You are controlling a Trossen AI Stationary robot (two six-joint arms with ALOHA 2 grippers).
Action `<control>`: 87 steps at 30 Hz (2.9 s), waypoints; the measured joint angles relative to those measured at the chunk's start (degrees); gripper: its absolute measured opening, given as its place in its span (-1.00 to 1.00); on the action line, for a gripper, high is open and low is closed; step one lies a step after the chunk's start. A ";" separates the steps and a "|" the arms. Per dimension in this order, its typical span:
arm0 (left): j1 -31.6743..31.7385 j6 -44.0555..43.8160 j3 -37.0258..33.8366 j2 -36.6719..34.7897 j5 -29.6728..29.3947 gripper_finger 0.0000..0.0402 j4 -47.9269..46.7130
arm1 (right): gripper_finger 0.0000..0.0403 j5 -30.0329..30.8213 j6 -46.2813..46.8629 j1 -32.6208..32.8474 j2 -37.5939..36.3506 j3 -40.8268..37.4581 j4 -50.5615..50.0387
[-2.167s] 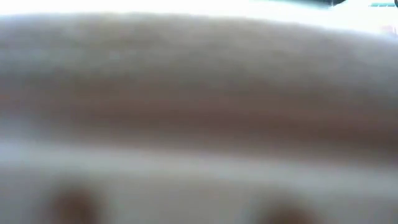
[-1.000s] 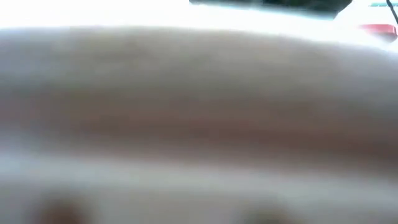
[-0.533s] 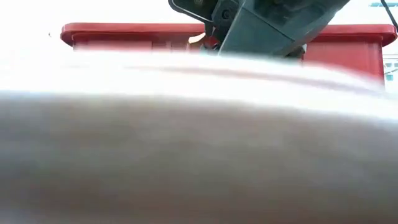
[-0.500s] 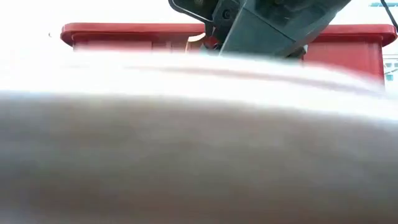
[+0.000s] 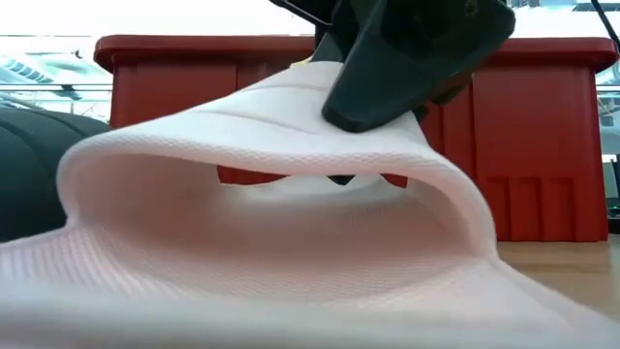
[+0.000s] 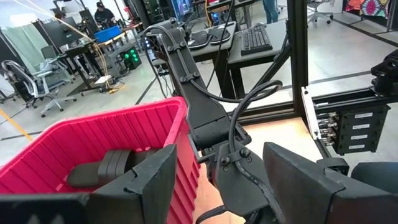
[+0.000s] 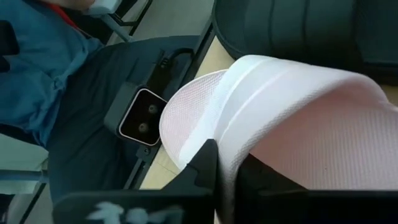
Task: Pick and place slides into bin
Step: Put the pink slide into the red bin
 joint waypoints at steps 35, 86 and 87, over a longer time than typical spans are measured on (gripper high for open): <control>0.00 0.70 -0.02 0.00 -0.02 0.20 -0.02 | -0.97 -2.71 -3.45 -2.31 -3.24 -0.48 -2.44; 40.16 13.50 0.00 -24.99 20.47 0.20 -12.54 | -0.97 1.98 -31.63 -43.45 -48.28 -0.37 -25.70; 41.32 13.66 0.00 -24.89 21.55 0.20 -12.50 | -0.97 1.87 -31.65 -45.68 -48.17 -0.17 -26.03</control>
